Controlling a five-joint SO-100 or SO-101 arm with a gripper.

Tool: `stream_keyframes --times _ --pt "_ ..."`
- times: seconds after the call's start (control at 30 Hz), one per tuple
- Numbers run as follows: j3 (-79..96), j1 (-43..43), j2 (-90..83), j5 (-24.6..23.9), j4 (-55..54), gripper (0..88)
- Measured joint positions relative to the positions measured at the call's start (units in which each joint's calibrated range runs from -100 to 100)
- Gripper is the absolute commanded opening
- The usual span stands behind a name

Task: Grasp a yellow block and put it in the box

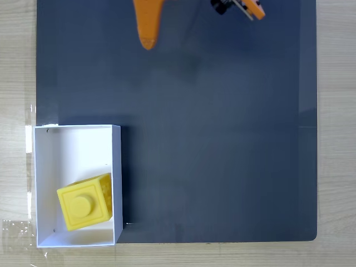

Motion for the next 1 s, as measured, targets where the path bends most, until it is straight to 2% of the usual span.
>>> stream_keyframes --times 0.4,0.57,1.0 --pt "46.34 -4.86 -38.1 0.0 2.42 1.0" --pt "49.05 -4.23 -46.94 0.0 7.18 1.0" --pt "49.23 -4.68 -47.2 0.0 7.62 1.0"
